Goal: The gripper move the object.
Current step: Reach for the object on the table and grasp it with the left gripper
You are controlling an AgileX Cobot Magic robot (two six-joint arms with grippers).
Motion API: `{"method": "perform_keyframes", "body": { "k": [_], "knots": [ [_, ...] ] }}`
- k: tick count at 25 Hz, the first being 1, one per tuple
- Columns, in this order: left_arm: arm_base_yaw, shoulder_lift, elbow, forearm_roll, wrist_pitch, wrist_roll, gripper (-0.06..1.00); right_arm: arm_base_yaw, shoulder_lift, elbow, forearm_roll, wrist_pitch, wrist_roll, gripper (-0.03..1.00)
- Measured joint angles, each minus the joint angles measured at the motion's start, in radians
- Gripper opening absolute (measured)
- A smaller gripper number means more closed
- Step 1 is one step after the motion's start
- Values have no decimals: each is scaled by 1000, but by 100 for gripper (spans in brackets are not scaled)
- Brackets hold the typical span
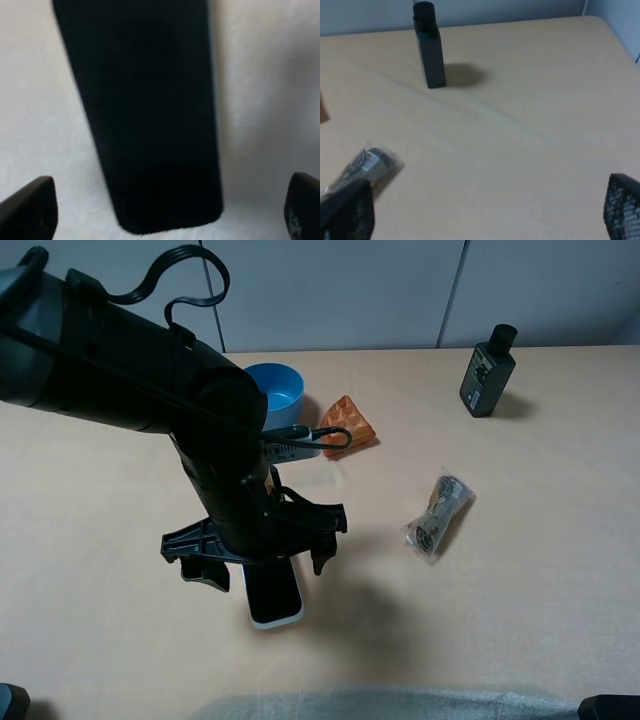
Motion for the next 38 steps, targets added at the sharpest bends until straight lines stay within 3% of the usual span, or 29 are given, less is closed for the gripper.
{"method": "perform_keyframes", "body": {
  "k": [5,11,28,38],
  "knots": [
    [0,0,1,16,18,-18,90,0,0,0,0,0,0,69],
    [0,2,46,44,-51,-76,90,0,0,0,0,0,0,69],
    [0,93,51,65,-140,-86,89,0,0,0,0,0,0,69],
    [0,93,51,65,-148,-124,72,0,0,0,0,0,0,69]
  ]
}}
